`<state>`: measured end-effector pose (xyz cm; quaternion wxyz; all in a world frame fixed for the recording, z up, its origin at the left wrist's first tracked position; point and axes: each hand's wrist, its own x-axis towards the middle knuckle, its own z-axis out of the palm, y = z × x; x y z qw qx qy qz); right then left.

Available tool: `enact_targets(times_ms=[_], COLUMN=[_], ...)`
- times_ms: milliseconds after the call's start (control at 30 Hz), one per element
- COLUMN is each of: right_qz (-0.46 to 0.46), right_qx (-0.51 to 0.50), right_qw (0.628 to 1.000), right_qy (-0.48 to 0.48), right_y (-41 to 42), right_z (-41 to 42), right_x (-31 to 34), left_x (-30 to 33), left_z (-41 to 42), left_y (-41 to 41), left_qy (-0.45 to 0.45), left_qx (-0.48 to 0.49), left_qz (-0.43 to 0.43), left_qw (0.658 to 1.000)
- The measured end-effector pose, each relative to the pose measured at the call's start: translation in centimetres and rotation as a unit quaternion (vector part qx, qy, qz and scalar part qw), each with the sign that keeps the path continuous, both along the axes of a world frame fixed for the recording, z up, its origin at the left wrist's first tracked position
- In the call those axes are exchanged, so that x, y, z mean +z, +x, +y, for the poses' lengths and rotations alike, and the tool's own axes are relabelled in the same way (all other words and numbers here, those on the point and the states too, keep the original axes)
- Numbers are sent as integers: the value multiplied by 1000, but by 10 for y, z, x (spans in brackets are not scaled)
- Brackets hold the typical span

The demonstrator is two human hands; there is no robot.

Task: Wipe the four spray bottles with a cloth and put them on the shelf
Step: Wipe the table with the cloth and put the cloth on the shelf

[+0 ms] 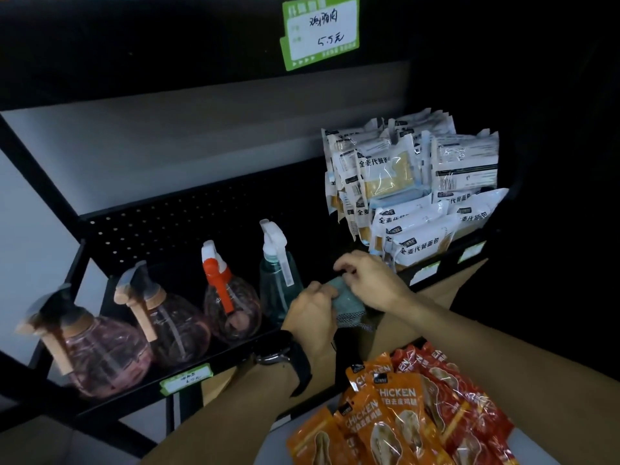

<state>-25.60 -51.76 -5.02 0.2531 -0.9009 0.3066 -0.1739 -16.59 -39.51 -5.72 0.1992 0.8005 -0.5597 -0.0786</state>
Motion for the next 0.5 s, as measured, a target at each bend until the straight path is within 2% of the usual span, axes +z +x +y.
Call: enact_targets(times_ms=[167, 400, 500], right_qz=[63, 104, 123], right_qx=[98, 90, 82], right_qw=[992, 989, 989], right_qy=[-44, -53, -26], right_y=[-18, -13, -14], right_z=[11, 21, 22], right_x=[-1, 4, 11], left_x=[-2, 5, 6], left_z=[1, 0, 3], left_y=[2, 2, 0], left_qy=[0, 24, 29], left_qx=[-1, -4, 0], left_qz=[-13, -23, -20], left_qw=[1000, 999, 999])
